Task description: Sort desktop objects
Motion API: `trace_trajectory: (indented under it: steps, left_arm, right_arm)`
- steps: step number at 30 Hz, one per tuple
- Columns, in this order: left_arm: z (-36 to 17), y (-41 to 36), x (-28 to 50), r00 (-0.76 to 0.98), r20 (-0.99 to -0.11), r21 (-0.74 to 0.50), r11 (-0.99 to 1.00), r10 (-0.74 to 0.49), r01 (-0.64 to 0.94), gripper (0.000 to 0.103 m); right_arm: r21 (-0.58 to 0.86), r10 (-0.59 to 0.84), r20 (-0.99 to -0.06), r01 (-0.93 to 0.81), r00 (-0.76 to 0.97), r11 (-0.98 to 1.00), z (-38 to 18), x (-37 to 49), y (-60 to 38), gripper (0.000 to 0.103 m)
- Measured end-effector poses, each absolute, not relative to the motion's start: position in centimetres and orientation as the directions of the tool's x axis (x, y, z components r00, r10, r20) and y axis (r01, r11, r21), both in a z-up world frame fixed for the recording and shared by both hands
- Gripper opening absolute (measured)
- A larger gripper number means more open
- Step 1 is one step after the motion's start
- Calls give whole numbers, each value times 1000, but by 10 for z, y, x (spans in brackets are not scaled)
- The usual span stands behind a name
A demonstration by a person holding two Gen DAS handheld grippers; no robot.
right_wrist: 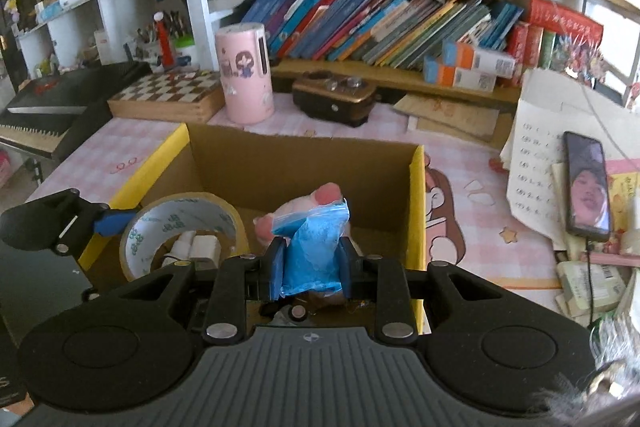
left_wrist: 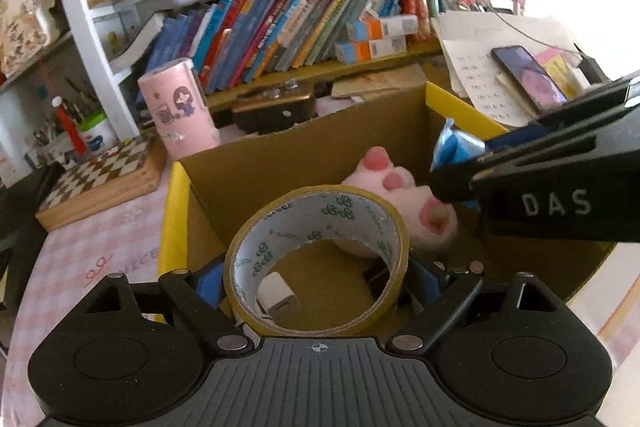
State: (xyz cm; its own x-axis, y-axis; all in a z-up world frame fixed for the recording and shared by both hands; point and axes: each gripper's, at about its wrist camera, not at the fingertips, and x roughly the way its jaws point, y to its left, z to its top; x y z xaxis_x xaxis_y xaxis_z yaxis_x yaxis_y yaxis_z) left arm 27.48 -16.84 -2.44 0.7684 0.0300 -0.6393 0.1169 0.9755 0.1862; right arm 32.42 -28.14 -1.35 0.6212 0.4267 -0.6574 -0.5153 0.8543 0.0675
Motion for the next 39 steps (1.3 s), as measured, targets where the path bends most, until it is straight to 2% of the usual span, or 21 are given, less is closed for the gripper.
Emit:
trace_trajectory:
  steps: [3, 7, 12, 19, 26, 27, 28, 29, 39]
  left_arm:
    - [-23, -167, 271, 780, -625, 197, 974, 35, 114, 92]
    - [-10, -164, 252, 851, -521, 234, 969, 58, 77, 100]
    - [6, -153, 228, 884, -456, 229, 973, 100, 8, 101]
    - [24, -130, 186, 897, -408, 143, 982, 171, -123, 101]
    - [35, -109, 152, 899, -389, 82, 979, 203, -186, 102]
    - [37, -105, 147, 899, -386, 73, 978, 207, -194, 102]
    - [38, -103, 142, 900, -382, 65, 977, 211, -202, 102]
    - [40, -99, 137, 900, -378, 54, 976, 216, -211, 103]
    - [48, -74, 95, 898, -363, 24, 966, 248, -257, 103]
  right_arm:
    - [71, 429, -667, -521, 609, 851, -16, 327, -280, 25]
    - [93, 442, -680, -529, 585, 843, -20, 330, -279, 25]
    - [117, 466, -701, -557, 540, 822, -24, 335, -270, 25]
    - [107, 464, -738, -595, 489, 796, -38, 337, -246, 25]
    - [75, 425, -760, -583, 492, 809, -48, 336, -237, 26]
    - [79, 428, -756, -580, 496, 811, -47, 334, -237, 32]
    - [81, 432, -748, -578, 504, 812, -44, 331, -238, 47]
    - [79, 437, -736, -576, 517, 813, -40, 327, -238, 52]
    - [22, 403, -593, -486, 697, 873, 8, 256, -252, 54]
